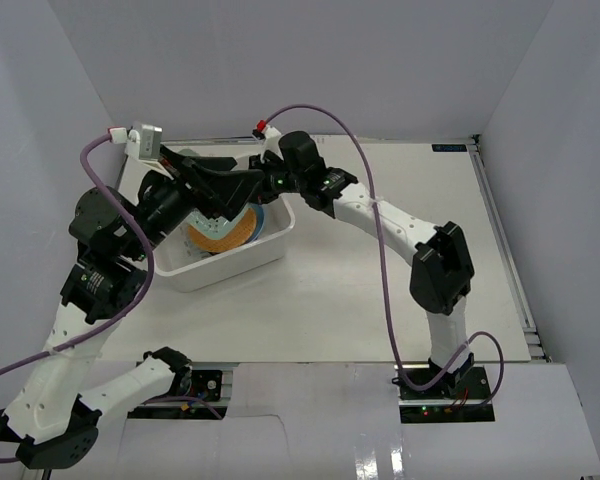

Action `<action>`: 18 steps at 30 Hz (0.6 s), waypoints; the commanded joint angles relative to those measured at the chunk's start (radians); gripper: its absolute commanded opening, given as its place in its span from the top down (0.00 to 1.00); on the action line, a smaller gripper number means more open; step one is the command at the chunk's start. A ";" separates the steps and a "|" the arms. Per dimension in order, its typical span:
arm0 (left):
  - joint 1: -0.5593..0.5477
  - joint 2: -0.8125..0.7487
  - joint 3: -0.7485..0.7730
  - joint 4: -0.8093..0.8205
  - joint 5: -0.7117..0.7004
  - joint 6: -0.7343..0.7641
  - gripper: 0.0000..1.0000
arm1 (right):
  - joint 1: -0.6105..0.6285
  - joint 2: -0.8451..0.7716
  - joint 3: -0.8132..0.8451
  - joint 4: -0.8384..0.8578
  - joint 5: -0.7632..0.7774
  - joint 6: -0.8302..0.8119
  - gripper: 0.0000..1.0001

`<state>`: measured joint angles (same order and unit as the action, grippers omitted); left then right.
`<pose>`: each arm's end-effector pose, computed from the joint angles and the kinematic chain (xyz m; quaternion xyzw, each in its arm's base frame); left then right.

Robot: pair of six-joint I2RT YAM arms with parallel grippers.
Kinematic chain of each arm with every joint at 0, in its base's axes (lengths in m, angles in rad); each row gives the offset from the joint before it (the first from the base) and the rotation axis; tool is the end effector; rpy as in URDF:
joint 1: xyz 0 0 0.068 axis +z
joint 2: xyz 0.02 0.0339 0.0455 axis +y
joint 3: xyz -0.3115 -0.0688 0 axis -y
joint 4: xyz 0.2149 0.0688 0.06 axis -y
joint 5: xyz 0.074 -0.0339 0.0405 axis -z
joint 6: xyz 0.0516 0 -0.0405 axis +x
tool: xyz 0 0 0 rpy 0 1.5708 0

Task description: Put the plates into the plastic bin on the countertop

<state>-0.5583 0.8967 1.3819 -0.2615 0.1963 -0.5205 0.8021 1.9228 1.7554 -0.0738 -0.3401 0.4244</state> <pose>0.0873 -0.0664 0.5378 0.0883 0.6192 -0.4520 0.6360 0.3132 0.3487 0.4000 -0.2482 0.7423 0.4588 0.4206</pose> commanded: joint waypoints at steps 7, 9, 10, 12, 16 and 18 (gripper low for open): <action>0.000 -0.044 -0.052 -0.033 -0.026 0.095 0.02 | -0.004 0.215 0.321 -0.119 0.001 -0.102 0.92; 0.000 -0.045 -0.055 -0.042 -0.037 0.108 0.02 | -0.004 0.226 0.308 -0.124 0.001 -0.104 0.92; 0.000 -0.047 -0.057 -0.044 -0.040 0.112 0.02 | -0.004 0.220 0.265 -0.115 0.006 -0.104 0.92; 0.001 -0.054 -0.067 -0.044 -0.046 0.120 0.02 | -0.004 0.199 0.219 -0.087 0.022 -0.101 0.92; 0.000 -0.068 -0.095 -0.053 -0.047 0.129 0.02 | -0.006 0.197 0.185 -0.086 0.058 -0.087 0.65; 0.000 -0.079 -0.106 -0.065 -0.055 0.139 0.02 | -0.006 0.196 0.184 -0.078 0.065 -0.070 0.36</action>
<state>-0.5587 0.8368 1.2926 -0.2977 0.1623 -0.4103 0.7986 2.1998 1.9331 -0.2577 -0.2890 0.3450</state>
